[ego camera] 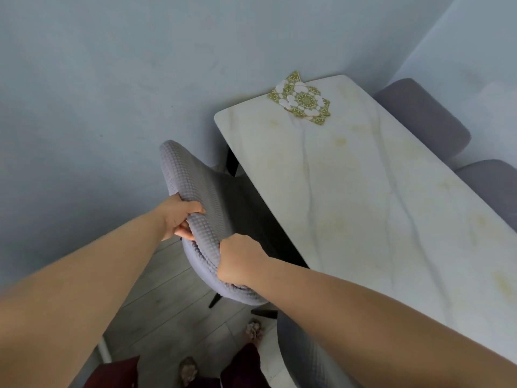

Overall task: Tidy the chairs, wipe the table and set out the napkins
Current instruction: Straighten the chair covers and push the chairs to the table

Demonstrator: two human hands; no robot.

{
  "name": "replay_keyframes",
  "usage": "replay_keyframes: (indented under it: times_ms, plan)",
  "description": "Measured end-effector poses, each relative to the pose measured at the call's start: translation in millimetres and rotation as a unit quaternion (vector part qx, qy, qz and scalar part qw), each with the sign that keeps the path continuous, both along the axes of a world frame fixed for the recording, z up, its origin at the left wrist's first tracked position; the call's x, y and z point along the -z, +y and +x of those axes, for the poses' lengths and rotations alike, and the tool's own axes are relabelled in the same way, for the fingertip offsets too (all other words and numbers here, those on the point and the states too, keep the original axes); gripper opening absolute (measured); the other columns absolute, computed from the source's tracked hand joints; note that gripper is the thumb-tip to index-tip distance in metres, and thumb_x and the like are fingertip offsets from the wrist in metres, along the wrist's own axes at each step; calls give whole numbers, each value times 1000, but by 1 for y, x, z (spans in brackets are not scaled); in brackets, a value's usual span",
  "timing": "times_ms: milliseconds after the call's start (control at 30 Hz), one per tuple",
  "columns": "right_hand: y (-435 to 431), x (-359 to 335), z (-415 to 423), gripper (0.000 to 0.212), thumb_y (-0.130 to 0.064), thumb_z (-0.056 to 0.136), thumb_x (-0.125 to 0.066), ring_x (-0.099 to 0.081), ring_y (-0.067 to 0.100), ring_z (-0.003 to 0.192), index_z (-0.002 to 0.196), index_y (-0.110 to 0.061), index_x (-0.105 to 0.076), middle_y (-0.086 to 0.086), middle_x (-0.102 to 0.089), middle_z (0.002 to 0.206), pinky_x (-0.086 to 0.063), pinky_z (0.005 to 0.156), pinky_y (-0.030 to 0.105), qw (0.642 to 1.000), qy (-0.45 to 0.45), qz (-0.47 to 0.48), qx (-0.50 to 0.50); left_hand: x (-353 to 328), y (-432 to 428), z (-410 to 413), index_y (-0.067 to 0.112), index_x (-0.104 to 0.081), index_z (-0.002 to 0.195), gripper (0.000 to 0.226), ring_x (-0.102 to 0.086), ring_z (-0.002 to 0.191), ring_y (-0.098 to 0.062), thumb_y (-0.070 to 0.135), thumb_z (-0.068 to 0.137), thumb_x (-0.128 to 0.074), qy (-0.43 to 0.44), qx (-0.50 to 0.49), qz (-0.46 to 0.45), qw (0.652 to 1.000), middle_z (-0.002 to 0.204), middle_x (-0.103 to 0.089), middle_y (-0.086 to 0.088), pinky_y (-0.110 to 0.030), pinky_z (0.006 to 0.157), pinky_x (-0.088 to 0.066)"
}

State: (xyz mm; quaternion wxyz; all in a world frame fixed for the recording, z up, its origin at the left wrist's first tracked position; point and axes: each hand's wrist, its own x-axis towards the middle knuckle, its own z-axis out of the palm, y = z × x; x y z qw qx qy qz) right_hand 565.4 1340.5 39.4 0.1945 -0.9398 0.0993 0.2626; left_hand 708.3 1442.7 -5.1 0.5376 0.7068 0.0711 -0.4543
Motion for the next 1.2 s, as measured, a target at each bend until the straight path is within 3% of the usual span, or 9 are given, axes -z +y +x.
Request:
replay_keyframes:
  times_ms: [167, 367, 500, 567, 633, 833, 967, 1100, 1200]
  plan:
    - [-15, 5, 8, 29, -19, 88, -61, -49, 23, 78, 110, -1, -58, 11, -53, 91, -44, 68, 32, 1000, 2, -11, -17, 10, -11, 8, 3, -43, 131, 52, -67, 93, -37, 3, 84, -64, 12, 5, -6, 1000, 109, -65, -22, -49, 70, -59]
    - [-19, 10, 8, 24, -18, 84, -64, -49, 22, 75, 102, -3, -58, 2, -44, 75, -43, 65, 32, 999, -3, -12, -39, 18, -12, 7, 2, -44, 129, 49, -66, 90, -36, 1, 84, -63, 26, -7, -13, 1000, 106, -65, -21, -47, 66, -59]
    - [-21, 10, 7, 26, -20, 84, -64, -49, 21, 76, 104, -3, -59, 6, -50, 85, -43, 66, 31, 999, -1, -11, -42, 18, -13, 5, 2, -45, 129, 49, -66, 88, -36, 0, 84, -63, 29, -13, -15, 999, 107, -65, -22, -48, 64, -59]
    - [-25, 11, 9, 16, -20, 87, -62, -48, 20, 77, 87, -5, -56, 6, -52, 80, -41, 67, 31, 999, 17, -23, -43, 16, -17, 6, 3, -44, 128, 48, -66, 89, -36, 1, 84, -64, 24, -11, -16, 1000, 107, -65, -22, -48, 66, -59]
    - [-34, 13, 10, 31, -16, 90, -58, -48, 20, 77, 67, -11, -38, 2, -41, 69, -36, 67, 29, 998, 36, -46, -38, 14, -28, 6, 5, -45, 125, 45, -66, 90, -37, 3, 84, -64, 18, -3, -12, 1000, 106, -65, -22, -48, 69, -59]
    - [-67, 15, -1, 38, -13, 81, -61, -37, 12, 54, 61, -18, -29, -2, -37, 64, -29, 47, 24, 998, 13, -40, -51, 18, -62, -4, 9, -45, 118, 39, -65, 79, -31, 0, 85, -64, 38, -25, -28, 999, 96, -64, -16, -42, 54, -58]
    - [-83, 34, -14, 38, -9, 82, -57, -40, 18, 57, 61, -17, -27, -2, -35, 63, -32, 53, 27, 996, 13, -73, -52, 42, -77, -21, 7, -45, 123, 45, -66, 82, -31, 0, 83, -65, 67, -50, -38, 996, 105, -64, -17, -39, 55, -60]
    - [-100, 48, -20, 28, -11, 84, -56, -53, 27, 69, 67, -13, -34, 11, -59, 80, -35, 60, 29, 995, -1, -88, -47, 56, -94, -24, 4, -43, 126, 48, -67, 86, -33, 1, 83, -65, 70, -60, -43, 995, 116, -62, -22, -45, 67, -60]
    - [-104, 54, -18, 31, -11, 85, -56, -51, 27, 71, 66, -14, -32, 6, -49, 72, -37, 62, 31, 993, -7, -94, -72, 60, -99, -20, 4, -43, 126, 47, -67, 86, -33, 0, 84, -65, 78, -54, -35, 995, 112, -64, -20, -45, 67, -60]
